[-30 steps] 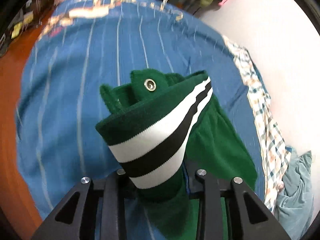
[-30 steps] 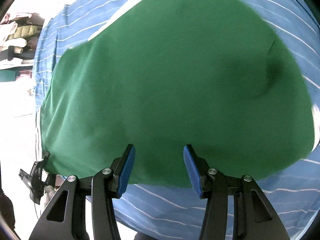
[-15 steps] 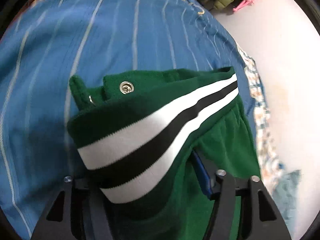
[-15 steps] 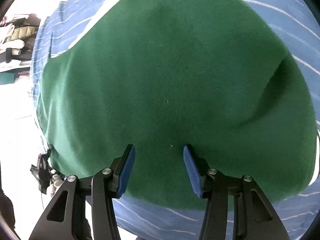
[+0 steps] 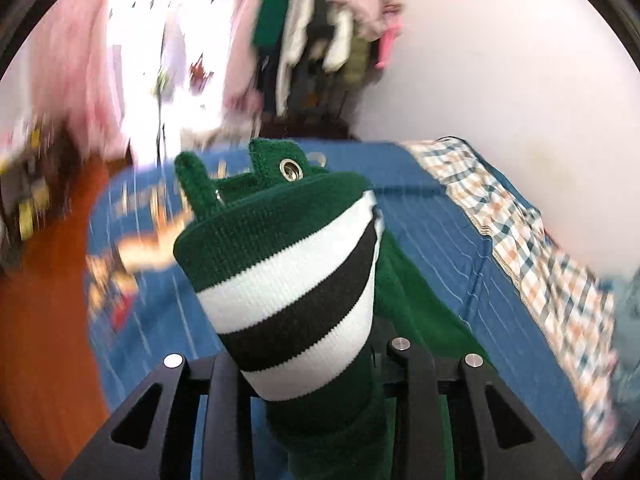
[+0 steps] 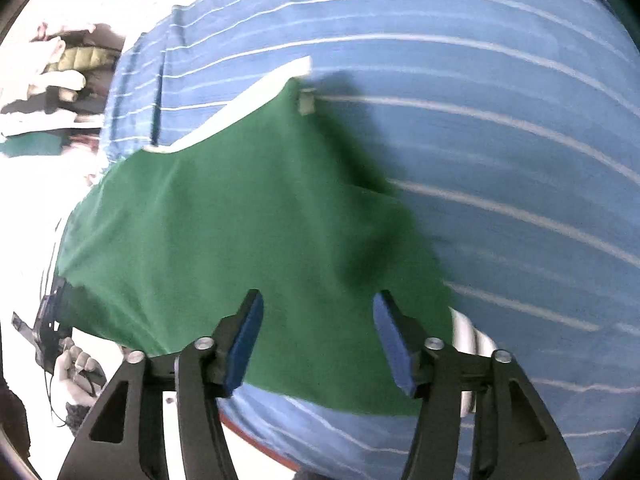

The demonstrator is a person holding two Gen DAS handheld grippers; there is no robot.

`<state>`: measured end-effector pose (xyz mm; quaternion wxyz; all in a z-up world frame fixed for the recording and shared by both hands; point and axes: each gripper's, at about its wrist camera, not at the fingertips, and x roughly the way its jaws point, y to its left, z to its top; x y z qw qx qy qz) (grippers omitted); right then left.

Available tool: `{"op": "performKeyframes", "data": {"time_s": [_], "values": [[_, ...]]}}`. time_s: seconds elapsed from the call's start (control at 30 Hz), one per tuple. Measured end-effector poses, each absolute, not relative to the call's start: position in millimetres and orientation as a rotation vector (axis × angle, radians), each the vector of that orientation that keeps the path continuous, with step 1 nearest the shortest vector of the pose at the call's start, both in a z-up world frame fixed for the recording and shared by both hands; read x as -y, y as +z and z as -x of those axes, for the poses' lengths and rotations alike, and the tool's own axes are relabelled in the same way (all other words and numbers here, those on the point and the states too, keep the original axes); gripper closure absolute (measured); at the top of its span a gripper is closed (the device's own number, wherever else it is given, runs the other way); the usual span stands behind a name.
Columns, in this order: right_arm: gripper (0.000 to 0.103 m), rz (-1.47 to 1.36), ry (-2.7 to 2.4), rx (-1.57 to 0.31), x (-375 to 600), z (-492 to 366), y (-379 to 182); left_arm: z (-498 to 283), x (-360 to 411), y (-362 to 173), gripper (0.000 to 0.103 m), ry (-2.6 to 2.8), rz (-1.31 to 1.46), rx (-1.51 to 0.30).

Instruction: Fold large clothes

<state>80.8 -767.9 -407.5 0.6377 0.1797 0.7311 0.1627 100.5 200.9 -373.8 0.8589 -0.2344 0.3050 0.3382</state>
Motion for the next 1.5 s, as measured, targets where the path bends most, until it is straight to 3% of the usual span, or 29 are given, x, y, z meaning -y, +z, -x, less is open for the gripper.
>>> {"op": "performKeyframes", "data": {"time_s": [0.17, 0.37, 0.6, 0.87, 1.03, 1.07, 1.17, 1.5], "values": [[0.041, -0.444, 0.382, -1.767, 762, -54, -455, -114, -139, -337, 0.078, 0.545, 0.308, -0.647], [0.041, -0.591, 0.381, -1.748, 775, -41, -465, -134, -14, -326, 0.079, 0.175, 0.41, -0.694], [0.041, -0.718, 0.331, -1.713, 839, -17, -441, -152, 133, -383, 0.08, -0.113, 0.4, -0.877], [0.041, -0.605, 0.096, -1.764, 928, 18, -438, -156, 212, -473, 0.08, -0.145, 0.261, -1.111], [0.024, -0.55, 0.073, -1.702, 949, 25, -423, -155, 212, -452, 0.074, -0.106, 0.122, -1.155], [0.02, -0.537, 0.096, -1.675, 961, 32, -415, -155, 205, -444, 0.066, -0.103, 0.115, -1.153], [0.018, -0.505, 0.165, -1.621, 947, 18, -398, -144, 184, -427, 0.009, -0.093, 0.16, -1.154], [0.017, -0.609, 0.442, -1.593, 852, -24, -369, -79, 64, -394, 0.008, 0.353, 0.196, -1.134]]}}
